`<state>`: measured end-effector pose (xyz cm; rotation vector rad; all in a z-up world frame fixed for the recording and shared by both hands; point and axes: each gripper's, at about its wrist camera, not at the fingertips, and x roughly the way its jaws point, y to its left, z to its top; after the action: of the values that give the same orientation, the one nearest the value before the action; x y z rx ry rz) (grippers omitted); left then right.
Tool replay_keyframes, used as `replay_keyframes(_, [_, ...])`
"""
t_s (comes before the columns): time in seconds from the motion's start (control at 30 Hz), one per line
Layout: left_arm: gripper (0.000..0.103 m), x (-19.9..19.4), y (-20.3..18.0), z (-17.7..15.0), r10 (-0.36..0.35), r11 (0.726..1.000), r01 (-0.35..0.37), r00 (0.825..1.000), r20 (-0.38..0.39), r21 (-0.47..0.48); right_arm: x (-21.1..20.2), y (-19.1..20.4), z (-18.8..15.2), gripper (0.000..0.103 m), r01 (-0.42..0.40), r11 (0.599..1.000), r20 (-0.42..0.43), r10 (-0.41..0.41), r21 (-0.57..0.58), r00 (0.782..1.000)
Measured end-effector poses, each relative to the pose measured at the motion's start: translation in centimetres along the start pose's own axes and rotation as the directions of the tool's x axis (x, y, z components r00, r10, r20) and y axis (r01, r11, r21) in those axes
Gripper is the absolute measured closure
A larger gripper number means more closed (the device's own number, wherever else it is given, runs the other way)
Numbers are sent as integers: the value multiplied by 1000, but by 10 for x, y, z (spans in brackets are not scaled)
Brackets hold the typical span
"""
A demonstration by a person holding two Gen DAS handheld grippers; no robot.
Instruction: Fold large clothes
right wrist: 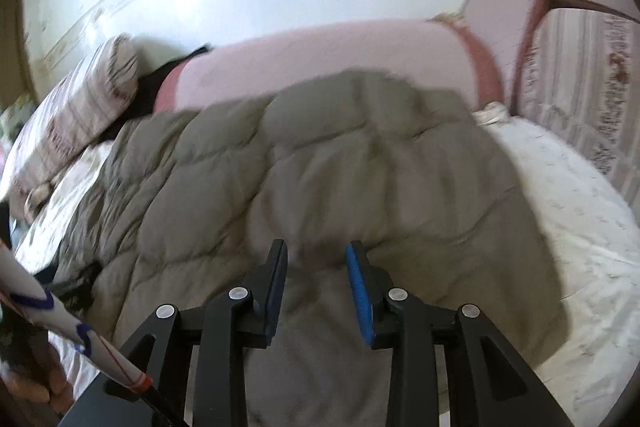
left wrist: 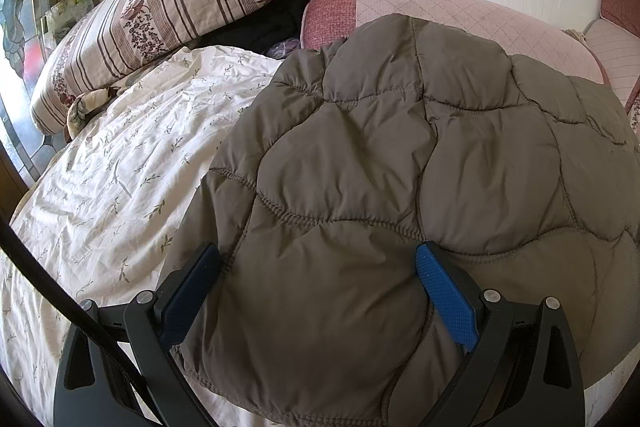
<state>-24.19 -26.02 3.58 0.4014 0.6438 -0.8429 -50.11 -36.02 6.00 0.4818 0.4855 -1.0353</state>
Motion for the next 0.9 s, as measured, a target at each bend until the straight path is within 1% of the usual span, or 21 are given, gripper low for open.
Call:
replay_keyframes(0.07, [5, 0, 1, 0, 0, 1000, 0, 1000, 0, -1, 0, -15, 4, 65, 51, 998, 1, -51, 38, 999])
replay_keyframes(0.13, [5, 0, 0, 0, 0, 1000, 0, 1000, 0, -1, 8, -36, 4, 65, 107, 990, -40, -104, 95, 994])
replay_keyframes(0.17, [5, 0, 1, 0, 0, 1000, 0, 1000, 0, -1, 13, -45, 3, 65, 123, 984, -69, -115, 126, 991])
replay_keyframes(0.2, [5, 0, 1, 0, 0, 1000, 0, 1000, 0, -1, 18, -51, 1, 65, 127, 980, -98, -112, 155, 989])
replay_keyframes(0.27, [5, 0, 0, 0, 1, 1000, -1, 1000, 0, 1, 28, -61, -4, 64, 100, 973, -148, -69, 208, 986])
replay_keyframes(0.43, [5, 1, 0, 1, 0, 1000, 0, 1000, 0, 1, 27, -64, -3, 63, 85, 971, -149, -52, 224, 987])
replay_keyframes(0.53, [5, 1, 0, 1, 0, 1000, 0, 1000, -2, 1, 21, -69, -1, 63, 63, 963, -137, -28, 262, 990])
replay_keyframes(0.63, [5, 1, 0, 1, 0, 1000, 0, 1000, -6, 0, 11, -74, 2, 63, 80, 957, -101, -54, 277, 993])
replay_keyframes(0.73, [5, -1, 1, 2, 1, 1000, -1, 1000, -14, -6, 6, -79, 3, 63, 97, 955, -89, -74, 281, 993])
replay_keyframes(0.83, [5, -4, 2, 3, 1, 1000, -2, 1000, -24, -12, 5, -86, 1, 63, 117, 949, -114, -87, 294, 990])
replay_keyframes(0.9, [5, -6, 3, 3, 2, 1000, -3, 1000, -30, -14, 9, -88, -3, 62, 114, 945, -153, -70, 307, 986])
